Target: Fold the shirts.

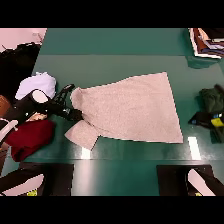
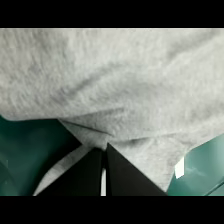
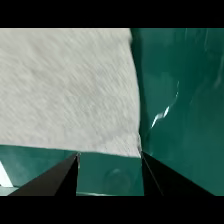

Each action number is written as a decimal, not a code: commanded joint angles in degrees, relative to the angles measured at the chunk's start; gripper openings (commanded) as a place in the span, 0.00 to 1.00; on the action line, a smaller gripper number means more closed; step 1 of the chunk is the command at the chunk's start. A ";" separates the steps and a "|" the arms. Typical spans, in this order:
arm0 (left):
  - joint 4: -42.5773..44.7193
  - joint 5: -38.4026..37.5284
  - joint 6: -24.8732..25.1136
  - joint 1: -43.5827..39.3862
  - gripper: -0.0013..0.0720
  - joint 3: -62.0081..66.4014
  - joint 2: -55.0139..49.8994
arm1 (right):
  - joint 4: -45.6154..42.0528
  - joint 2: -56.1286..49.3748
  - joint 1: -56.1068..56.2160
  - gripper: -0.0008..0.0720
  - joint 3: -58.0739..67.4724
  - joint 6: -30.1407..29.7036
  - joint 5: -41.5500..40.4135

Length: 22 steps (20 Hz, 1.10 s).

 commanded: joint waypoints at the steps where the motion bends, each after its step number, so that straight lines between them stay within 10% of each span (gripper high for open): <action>1: -0.07 -0.57 0.09 -0.13 0.05 1.66 1.14 | -0.92 -0.85 -8.94 0.63 -10.14 -0.35 -0.52; 11: -1.49 2.23 0.02 -0.13 0.05 1.66 1.14 | 7.04 -10.36 -5.03 0.59 -16.81 -3.21 -8.72; 15: -1.68 1.77 0.07 -0.13 0.05 1.66 1.16 | 6.88 -10.73 0.76 0.08 -16.70 -3.21 -11.63; 22: 1.25 2.21 -3.06 -0.13 0.05 5.90 12.83 | 7.08 1.88 5.95 0.03 -3.89 -2.21 -12.63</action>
